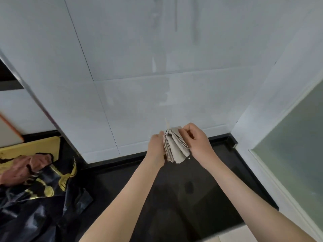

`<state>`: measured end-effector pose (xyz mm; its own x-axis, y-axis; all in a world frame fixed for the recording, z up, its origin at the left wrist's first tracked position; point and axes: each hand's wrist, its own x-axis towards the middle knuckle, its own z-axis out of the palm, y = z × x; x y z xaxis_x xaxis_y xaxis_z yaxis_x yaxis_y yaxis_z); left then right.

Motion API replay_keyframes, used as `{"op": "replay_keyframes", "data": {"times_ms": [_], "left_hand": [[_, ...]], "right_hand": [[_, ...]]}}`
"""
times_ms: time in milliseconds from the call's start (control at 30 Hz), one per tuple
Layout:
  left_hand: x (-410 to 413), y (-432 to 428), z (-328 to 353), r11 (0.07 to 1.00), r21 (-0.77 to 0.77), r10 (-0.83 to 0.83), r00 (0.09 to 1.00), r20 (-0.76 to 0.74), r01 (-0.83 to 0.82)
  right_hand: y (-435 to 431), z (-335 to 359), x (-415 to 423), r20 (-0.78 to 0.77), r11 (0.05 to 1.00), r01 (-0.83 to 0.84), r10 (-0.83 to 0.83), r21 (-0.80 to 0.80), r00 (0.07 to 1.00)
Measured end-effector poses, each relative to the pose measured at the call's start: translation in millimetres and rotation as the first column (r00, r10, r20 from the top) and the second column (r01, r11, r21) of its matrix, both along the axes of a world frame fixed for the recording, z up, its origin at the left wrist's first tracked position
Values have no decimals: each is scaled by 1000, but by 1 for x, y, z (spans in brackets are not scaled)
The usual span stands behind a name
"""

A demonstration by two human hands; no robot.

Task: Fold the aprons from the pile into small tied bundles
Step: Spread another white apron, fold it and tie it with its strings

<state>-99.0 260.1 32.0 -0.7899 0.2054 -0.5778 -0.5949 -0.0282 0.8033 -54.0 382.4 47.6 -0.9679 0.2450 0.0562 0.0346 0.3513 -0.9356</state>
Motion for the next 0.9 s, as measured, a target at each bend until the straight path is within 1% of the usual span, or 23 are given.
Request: {"op": "replay_keyframes", "data": {"times_ms": [33,67,100,133,167,200,233,267,300,367,400,467,533,600,633,667,700,733,767,800,833,867,900], "left_hand": [[0,2,19,1000,22,1,999,-52,0],[-1,2,33,994,104,-31,996,-88,40],[-2,2,46,982,157,-78,986,-147,101],[-2,4,57,968,169,-142,961,-238,186],[0,6,67,957,115,-215,916,-339,267],[1,7,74,950,50,-261,873,-413,307],[-3,10,84,962,-31,-254,848,-465,271],[-7,11,89,972,-88,-234,842,-486,219],[-13,10,92,977,-119,-214,844,-491,178],[-20,7,103,977,-136,-212,854,-475,167],[-21,7,108,975,-131,-222,851,-476,181],[-16,7,128,958,-154,-288,815,-502,244],[-10,5,151,914,-118,-389,754,-529,389],[-6,1,180,820,7,-470,680,-563,573],[-3,-3,197,771,64,-485,648,-587,634],[-2,-5,212,744,62,-488,604,-630,666],[-3,-2,226,748,-34,-489,516,-703,663],[-3,1,237,782,-196,-497,401,-769,592],[-4,7,251,815,-338,-498,271,-824,471],[-4,13,267,849,-399,-475,171,-863,345],[-3,17,281,882,-386,-433,137,-891,271],[-3,23,300,908,-343,-381,131,-915,242],[-4,26,310,919,-304,-345,138,-929,252]], "right_hand": [[2,3,-3,-27,998,62,-61,7,998],[2,7,-4,-52,993,116,-115,18,992],[1,12,-7,-78,987,157,-155,30,985],[0,19,-9,-97,983,179,-174,41,980],[0,26,-11,-104,984,176,-172,32,980],[-1,33,-13,-103,989,149,-148,4,984],[1,42,-14,-114,994,111,-111,-13,987],[4,48,-17,-115,998,70,-69,3,991],[9,55,-19,-119,997,53,-47,55,992],[20,68,-24,-126,984,73,-53,161,991],[25,74,-25,-136,977,95,-69,191,988],[31,88,-23,-165,973,99,-64,210,984],[36,108,-16,-194,982,81,-46,173,980],[46,132,-9,-254,992,74,-45,106,966],[51,147,-4,-293,993,70,-40,93,955],[57,164,0,-316,995,64,-35,82,948],[63,184,2,-327,996,59,-34,66,944],[66,201,5,-324,998,45,-30,39,946],[71,220,5,-344,1000,22,-13,22,939],[74,240,8,-368,1000,-14,18,13,930],[77,256,12,-387,998,-59,66,31,920],[82,275,19,-425,992,-103,122,67,897],[82,287,25,-446,986,-143,165,84,880]]}}
